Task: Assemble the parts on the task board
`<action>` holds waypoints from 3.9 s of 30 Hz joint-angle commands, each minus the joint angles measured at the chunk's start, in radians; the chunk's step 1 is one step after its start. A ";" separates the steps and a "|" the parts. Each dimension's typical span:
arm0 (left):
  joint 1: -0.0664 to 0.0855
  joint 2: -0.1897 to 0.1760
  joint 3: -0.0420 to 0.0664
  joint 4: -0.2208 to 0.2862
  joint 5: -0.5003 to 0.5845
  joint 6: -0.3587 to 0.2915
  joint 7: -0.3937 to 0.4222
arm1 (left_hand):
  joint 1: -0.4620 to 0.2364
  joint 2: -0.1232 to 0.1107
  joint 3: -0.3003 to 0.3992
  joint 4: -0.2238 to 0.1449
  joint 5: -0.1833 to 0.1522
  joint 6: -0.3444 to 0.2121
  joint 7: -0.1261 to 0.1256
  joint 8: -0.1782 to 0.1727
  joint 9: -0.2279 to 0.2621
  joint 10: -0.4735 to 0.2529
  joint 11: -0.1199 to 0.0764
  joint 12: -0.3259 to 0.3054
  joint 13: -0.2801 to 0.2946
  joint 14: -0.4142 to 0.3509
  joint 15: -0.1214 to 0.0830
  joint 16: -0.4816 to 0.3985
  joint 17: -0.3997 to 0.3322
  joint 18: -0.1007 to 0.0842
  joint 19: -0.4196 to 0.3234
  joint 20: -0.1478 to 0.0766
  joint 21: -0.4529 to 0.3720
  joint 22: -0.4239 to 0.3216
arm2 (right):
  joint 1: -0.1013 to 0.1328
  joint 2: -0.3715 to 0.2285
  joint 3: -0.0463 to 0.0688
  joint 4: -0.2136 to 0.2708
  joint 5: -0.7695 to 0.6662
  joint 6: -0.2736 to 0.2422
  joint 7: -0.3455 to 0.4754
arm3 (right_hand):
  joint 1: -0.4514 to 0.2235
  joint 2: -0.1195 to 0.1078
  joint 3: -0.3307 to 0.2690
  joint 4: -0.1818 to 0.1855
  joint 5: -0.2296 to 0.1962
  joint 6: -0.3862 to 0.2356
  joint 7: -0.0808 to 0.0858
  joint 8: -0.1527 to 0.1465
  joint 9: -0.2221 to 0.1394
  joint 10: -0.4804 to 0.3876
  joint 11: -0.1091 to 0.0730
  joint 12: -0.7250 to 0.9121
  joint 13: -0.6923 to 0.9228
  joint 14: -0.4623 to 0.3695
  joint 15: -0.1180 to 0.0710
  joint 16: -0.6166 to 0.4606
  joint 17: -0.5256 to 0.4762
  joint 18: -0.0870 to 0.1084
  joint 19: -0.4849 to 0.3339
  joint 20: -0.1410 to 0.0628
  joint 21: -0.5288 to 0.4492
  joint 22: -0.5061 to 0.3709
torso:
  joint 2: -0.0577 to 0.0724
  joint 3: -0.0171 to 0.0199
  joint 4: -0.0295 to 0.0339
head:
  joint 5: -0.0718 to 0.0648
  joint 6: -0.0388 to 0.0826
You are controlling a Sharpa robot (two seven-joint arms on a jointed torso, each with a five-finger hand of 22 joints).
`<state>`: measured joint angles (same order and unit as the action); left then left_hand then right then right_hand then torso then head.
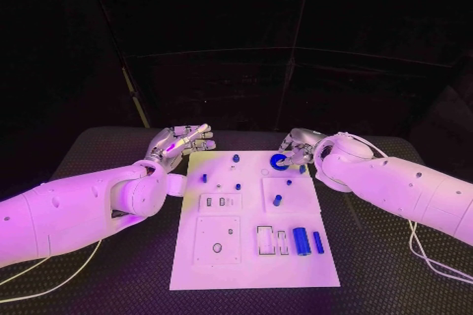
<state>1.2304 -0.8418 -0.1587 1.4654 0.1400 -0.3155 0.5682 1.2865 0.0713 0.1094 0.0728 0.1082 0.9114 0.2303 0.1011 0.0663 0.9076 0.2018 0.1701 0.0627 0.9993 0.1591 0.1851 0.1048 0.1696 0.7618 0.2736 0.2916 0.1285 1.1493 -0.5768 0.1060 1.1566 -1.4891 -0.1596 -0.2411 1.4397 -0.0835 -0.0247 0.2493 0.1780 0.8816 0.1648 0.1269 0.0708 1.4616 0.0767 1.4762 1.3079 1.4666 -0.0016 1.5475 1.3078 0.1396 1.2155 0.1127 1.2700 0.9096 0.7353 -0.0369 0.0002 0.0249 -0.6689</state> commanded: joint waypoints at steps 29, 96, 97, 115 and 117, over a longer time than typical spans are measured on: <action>0.002 0.002 0.001 0.002 0.000 0.014 0.000 | 0.010 -0.002 0.002 -0.006 -0.001 0.006 0.019 -0.006 -0.001 0.008 -0.001 -0.007 0.000 0.004 0.000 -0.004 -0.002 0.014 0.005 -0.001 0.002 -0.003 | -0.002 0.005 0.000 -0.007 -0.045 0.054 0.014 | 0.045 0.036 0.028 -0.068 -0.023 0.020 0.001 0.010 -0.002 0.064 0.001 0.019 0.183 0.094 0.005 0.010 0.218 -0.018 0.010 -0.002 0.018 0.017 | 0.000 0.0008 0.0011 | -0.004 -0.012; 0.002 0.005 0.001 0.008 0.000 0.001 -0.002 | 0.022 -0.005 0.009 -0.021 0.000 0.007 0.019 -0.008 -0.001 0.011 -0.002 -0.014 0.000 0.005 -0.001 -0.008 -0.004 0.014 0.005 -0.001 0.000 -0.006 | -0.020 0.187 -0.033 0.070 -0.096 -0.113 0.030 | -0.001 0.049 0.217 -0.152 0.063 0.110 -0.017 0.018 -0.005 0.072 -0.016 0.032 0.199 0.095 -0.009 0.010 0.220 -0.021 0.018 -0.015 0.038 0.039 | 0.001 0.0029 0.0001 | 0.021 -0.029; 0.002 0.005 0.001 0.007 0.000 0.001 -0.002 | 0.022 -0.005 0.009 -0.021 0.000 0.007 0.019 -0.008 -0.001 0.011 -0.002 -0.014 0.000 0.005 -0.001 -0.008 -0.004 0.014 0.005 -0.001 0.000 -0.006 | -0.020 0.189 -0.033 0.067 -0.097 -0.112 0.029 | -0.003 0.047 0.219 -0.153 0.060 0.107 -0.016 0.016 -0.005 0.071 -0.016 0.030 0.197 0.095 -0.009 0.010 0.219 -0.021 0.017 -0.015 0.038 0.038 | 0.001 0.0030 0.0003 | 0.021 -0.029; 0.003 0.004 0.001 0.009 0.000 0.002 -0.003 | 0.022 -0.005 0.009 -0.021 0.000 0.007 0.019 -0.008 -0.001 0.011 -0.002 -0.014 0.000 0.005 -0.001 -0.008 -0.004 0.014 0.005 -0.001 0.000 -0.006 | -0.021 0.213 -0.035 0.026 -0.123 -0.046 -0.003 | -0.060 -0.002 0.208 -0.154 0.018 -0.014 0.015 -0.050 -0.007 0.028 0.012 -0.033 0.137 0.091 0.015 0.004 0.204 -0.018 0.001 0.007 0.026 0.018 | 0.000 0.0028 -0.0007 | 0.023 -0.033; 0.004 0.004 0.001 0.009 0.000 0.002 -0.004 | 0.022 -0.005 0.009 -0.021 0.000 0.007 0.019 -0.008 -0.001 0.011 -0.002 -0.014 0.000 0.005 -0.001 -0.008 -0.004 0.014 0.005 -0.001 0.000 -0.006 | -0.021 0.213 -0.035 0.024 -0.124 -0.040 -0.003 | -0.061 -0.003 0.206 -0.154 0.017 -0.022 0.017 -0.054 -0.007 0.025 0.014 -0.037 0.133 0.091 0.017 0.004 0.203 -0.018 0.000 0.008 0.025 0.017 | 0.000 0.0027 -0.0008 | 0.023 -0.034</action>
<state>1.2317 -0.8381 -0.1584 1.4719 0.1404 -0.3178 0.5609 1.2985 0.0672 0.1177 0.0590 0.1082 0.9114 0.2303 0.0971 0.0663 0.9112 0.1982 0.1626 0.0627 0.9993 0.1590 0.1811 0.1020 0.1696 0.7617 0.2736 0.2916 0.1239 1.1268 -0.3649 0.0707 1.1805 -1.5988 -0.2331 -0.2358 1.3838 -0.0811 0.1876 0.0954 0.1954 0.8599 0.1822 0.0744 0.0657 1.4667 0.0824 1.4399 1.3080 1.4645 0.0078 1.5509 1.3076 0.1242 1.2152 0.1130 1.3001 0.9263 0.7352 -0.0347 -0.0005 0.0482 -0.7020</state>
